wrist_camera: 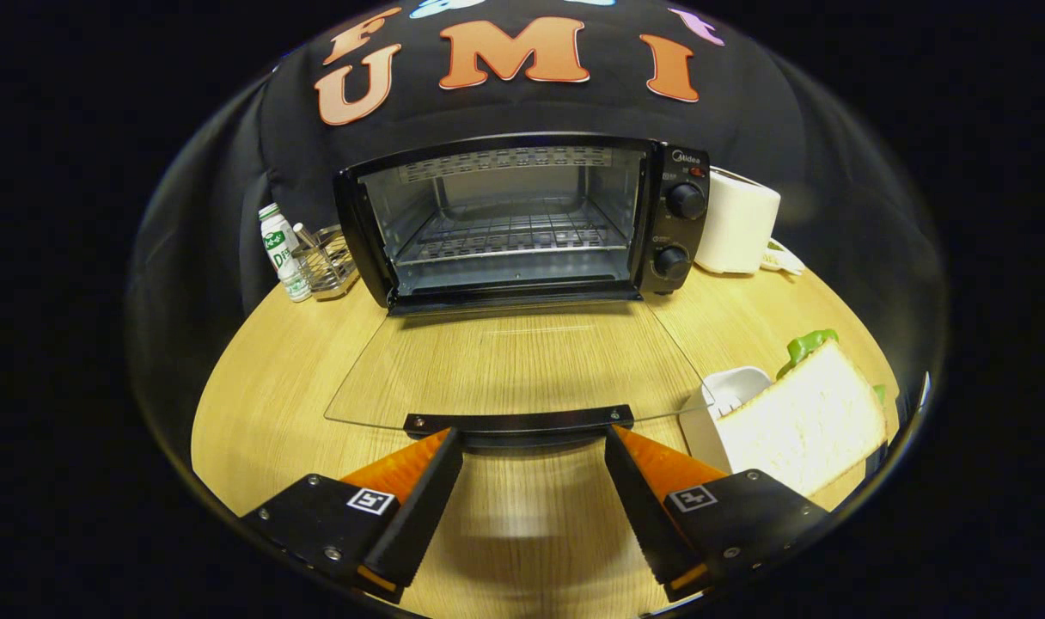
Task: Open the toaster oven, put the food inside, and close the toaster oven door.
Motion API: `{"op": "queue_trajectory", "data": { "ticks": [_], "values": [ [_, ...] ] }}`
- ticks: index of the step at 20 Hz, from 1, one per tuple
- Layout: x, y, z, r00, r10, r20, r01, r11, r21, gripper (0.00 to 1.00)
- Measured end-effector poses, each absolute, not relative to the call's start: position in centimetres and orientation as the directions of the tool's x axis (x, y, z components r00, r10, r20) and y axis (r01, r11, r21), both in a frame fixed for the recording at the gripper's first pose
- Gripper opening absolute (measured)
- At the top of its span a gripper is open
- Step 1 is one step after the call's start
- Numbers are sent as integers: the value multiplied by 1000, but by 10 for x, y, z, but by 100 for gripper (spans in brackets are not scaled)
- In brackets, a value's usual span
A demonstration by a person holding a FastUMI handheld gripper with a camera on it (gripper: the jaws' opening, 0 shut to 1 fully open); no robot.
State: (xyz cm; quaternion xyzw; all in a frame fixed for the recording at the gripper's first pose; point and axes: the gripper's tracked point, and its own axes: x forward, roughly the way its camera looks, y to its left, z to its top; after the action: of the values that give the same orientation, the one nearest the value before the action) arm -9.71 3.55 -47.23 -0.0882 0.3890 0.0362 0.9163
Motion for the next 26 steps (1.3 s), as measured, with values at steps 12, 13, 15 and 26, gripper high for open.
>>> {"op": "queue_trajectory", "data": {
  "ticks": [12, 13, 15, 26],
  "values": [
    [-75, 18, -391, 651, 168, -740, -332, 940, -78, 99],
    [-76, 14, -385, 625, 190, -757, -351, 935, -55, 99],
    [-77, 0, -371, 574, 224, -788, -373, 928, -8, 99],
    [-77, -128, -348, 302, 185, -935, -311, 947, 87, 99]
  ]
}}
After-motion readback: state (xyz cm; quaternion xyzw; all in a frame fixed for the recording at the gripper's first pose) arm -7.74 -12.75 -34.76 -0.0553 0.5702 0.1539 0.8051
